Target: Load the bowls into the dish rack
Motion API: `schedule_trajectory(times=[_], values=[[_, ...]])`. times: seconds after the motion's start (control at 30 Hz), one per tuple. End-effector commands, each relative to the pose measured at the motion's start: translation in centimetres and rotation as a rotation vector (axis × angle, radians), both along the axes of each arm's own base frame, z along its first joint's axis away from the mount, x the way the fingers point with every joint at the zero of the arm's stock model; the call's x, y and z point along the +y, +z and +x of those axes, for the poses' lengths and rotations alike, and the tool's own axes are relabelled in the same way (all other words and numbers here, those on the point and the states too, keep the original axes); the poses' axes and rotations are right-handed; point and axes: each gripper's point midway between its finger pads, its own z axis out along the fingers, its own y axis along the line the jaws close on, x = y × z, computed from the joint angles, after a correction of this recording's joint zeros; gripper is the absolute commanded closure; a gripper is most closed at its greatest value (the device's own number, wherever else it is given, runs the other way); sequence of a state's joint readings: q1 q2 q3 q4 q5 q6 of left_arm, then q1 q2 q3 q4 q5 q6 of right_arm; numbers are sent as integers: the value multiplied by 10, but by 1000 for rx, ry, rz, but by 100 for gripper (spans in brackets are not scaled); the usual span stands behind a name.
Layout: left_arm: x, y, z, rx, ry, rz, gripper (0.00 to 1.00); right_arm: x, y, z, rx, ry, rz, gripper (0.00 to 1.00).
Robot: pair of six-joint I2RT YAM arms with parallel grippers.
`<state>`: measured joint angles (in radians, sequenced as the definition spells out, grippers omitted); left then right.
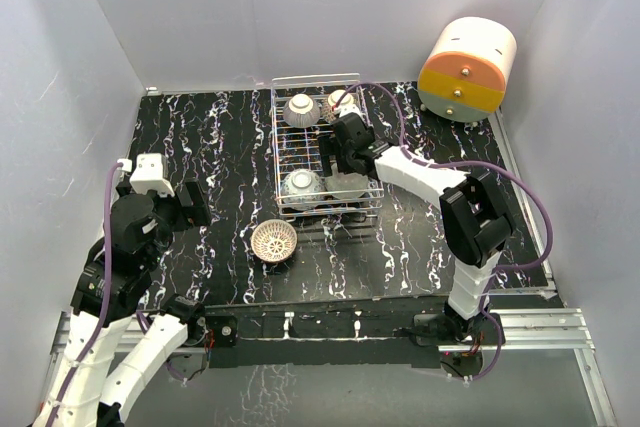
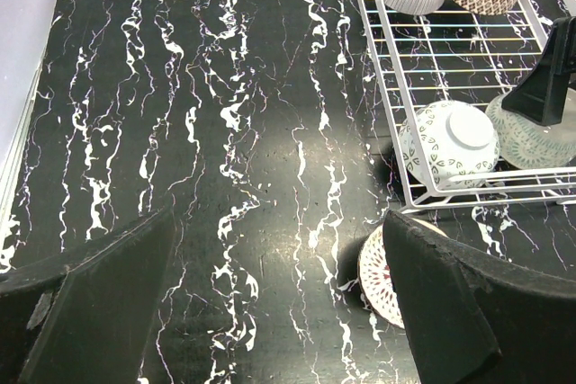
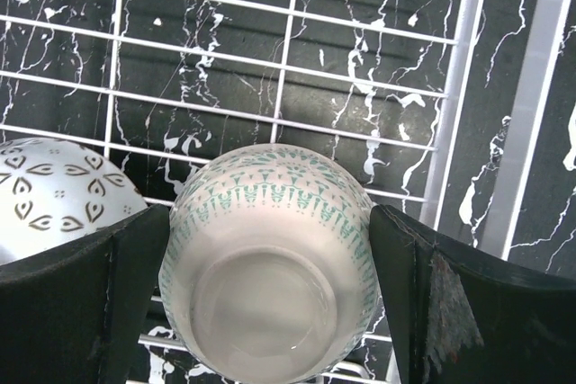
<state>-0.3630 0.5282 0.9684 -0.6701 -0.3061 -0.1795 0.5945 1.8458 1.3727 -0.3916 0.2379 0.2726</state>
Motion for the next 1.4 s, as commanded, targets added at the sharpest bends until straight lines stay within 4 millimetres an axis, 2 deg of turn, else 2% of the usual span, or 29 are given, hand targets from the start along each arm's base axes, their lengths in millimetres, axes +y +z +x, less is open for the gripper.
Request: schedule_trajectory(times=[0.0, 0.43, 0.63, 0.67, 0.93, 1.03, 1.1, 1.17, 1.23, 1.37], values=[[-1, 3, -1, -15, -3, -11, 3, 9, 6, -12, 4, 6, 41, 5], [-4, 0, 1, -13, -11, -18, 3, -12, 0, -27, 27, -48, -28, 4], [-6, 1, 4, -16, -19, -22, 3, -12, 10, -22, -18, -35, -29, 0], [-6, 1, 4, -15, -18, -21, 3, -11, 27, -19, -60, -25, -15, 0], [-7, 2, 7, -15, -19, -22, 3, -6, 100, 9, -254, -22, 13, 0], [-7, 2, 7, -14, -14, -20, 3, -1, 128, 10, -310, 1, 49, 0], [-5, 2, 7, -14, -4, -25, 3, 8, 144, 0, -338, 39, 66, 0], [-5, 4, 7, -13, 1, -31, 3, 24, 160, -21, -393, 102, 64, 0], [-5, 5, 7, -9, 3, -36, 3, 43, 174, -50, -443, 166, 58, 0], [-5, 14, 6, -21, 10, -47, 3, 84, 179, -115, -405, 344, 95, 0]])
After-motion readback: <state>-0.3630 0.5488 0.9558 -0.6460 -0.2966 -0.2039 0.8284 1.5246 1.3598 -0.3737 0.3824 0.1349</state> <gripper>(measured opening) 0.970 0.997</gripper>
